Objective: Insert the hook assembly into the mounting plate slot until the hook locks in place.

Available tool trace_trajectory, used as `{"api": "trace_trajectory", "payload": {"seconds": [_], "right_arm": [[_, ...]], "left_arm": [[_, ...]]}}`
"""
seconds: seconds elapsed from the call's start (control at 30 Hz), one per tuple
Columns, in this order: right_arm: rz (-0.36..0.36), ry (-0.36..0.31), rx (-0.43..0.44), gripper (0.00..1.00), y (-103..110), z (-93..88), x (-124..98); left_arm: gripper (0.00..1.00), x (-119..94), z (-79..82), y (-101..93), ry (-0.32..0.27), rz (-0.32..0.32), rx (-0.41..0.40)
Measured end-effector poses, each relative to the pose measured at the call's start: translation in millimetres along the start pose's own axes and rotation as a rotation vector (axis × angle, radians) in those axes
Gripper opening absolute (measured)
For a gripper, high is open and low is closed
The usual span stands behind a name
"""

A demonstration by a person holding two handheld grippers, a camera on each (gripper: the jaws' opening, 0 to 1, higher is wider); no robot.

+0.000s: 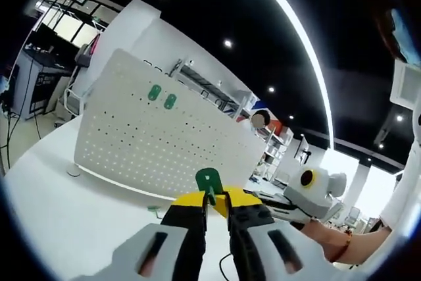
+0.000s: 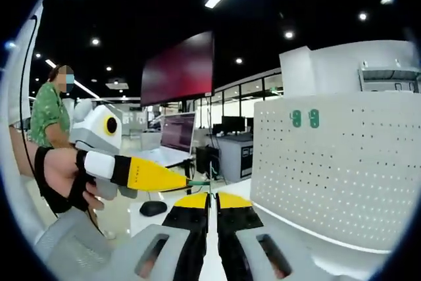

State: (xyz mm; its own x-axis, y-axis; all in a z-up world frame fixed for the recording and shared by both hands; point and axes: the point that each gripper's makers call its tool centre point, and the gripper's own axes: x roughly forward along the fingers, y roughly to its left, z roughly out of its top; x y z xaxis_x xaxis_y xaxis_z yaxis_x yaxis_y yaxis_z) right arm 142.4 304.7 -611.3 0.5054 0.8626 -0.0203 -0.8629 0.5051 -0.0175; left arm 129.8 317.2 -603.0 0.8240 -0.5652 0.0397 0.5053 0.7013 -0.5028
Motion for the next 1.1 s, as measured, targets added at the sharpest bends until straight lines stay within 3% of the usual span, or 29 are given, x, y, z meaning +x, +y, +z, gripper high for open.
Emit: {"api": "trace_trajectory", "payload": {"seconds": [0.37,0.63,1.1], "right_arm": [[0.01,-0.035,0.0,0.02,15.0,7.9,6.5],[0.003,-0.047,-0.015,0.03,22.8,11.0,13.0],[-0.024,-0.003,-0.069,0.09,21.5,9.7,19.4]], "left_arm": [[0.05,-8.8,7.8,3.7,-0.02,-0.015,-0.072],[0.04,-15.5,14.1,8.9,-0.035,-0.021,-0.076],[0.03,-13.2,25.4,19.6,-0.037,-0.045,-0.052]]}}
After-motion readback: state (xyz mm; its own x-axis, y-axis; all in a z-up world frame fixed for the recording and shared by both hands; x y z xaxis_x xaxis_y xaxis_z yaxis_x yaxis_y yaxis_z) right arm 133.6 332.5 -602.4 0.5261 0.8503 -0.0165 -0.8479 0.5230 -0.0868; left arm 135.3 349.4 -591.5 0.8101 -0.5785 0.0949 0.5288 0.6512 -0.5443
